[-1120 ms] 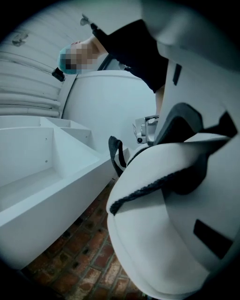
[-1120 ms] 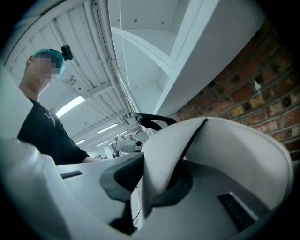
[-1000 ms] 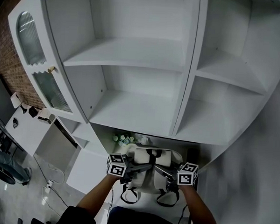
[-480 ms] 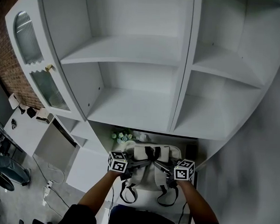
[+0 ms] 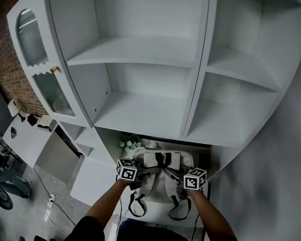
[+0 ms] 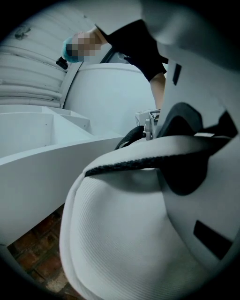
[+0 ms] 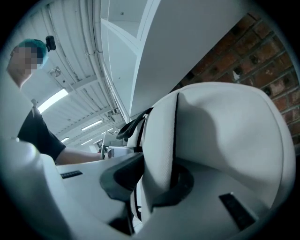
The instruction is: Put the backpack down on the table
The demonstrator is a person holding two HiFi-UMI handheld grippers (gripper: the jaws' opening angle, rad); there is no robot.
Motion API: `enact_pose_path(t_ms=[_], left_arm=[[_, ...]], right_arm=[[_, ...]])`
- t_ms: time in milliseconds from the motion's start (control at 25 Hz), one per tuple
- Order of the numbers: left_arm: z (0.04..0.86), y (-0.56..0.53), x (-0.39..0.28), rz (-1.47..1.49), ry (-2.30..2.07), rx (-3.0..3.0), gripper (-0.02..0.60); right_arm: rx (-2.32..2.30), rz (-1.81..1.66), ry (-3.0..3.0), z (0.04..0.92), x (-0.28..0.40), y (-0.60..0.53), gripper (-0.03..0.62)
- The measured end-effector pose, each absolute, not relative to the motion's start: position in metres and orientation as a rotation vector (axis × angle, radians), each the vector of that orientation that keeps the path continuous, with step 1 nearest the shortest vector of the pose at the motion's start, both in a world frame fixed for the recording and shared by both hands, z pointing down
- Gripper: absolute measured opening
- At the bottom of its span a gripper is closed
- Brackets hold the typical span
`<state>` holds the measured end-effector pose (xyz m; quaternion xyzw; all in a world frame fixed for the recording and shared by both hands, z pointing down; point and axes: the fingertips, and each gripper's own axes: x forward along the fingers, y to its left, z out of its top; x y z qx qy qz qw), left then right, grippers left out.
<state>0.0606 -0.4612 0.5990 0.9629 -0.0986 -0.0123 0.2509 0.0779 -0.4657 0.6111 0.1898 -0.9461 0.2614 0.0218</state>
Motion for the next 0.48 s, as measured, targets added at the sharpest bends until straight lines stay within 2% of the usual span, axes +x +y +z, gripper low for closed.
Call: enact_pose_path(t_ms=[240, 480], left_arm=[[0.604, -0.466, 0.055, -0.065, -0.308, 2.572, 0.069], [0.609, -0.471, 0.040, -0.112, -0.420, 2.505, 0.105]], right_arm=[[0.602, 0.833, -2.924, 0.611, 0.082, -0.470, 0.076], [0.711, 0.848, -2.896, 0.615, 0.095, -0.472, 0.131]])
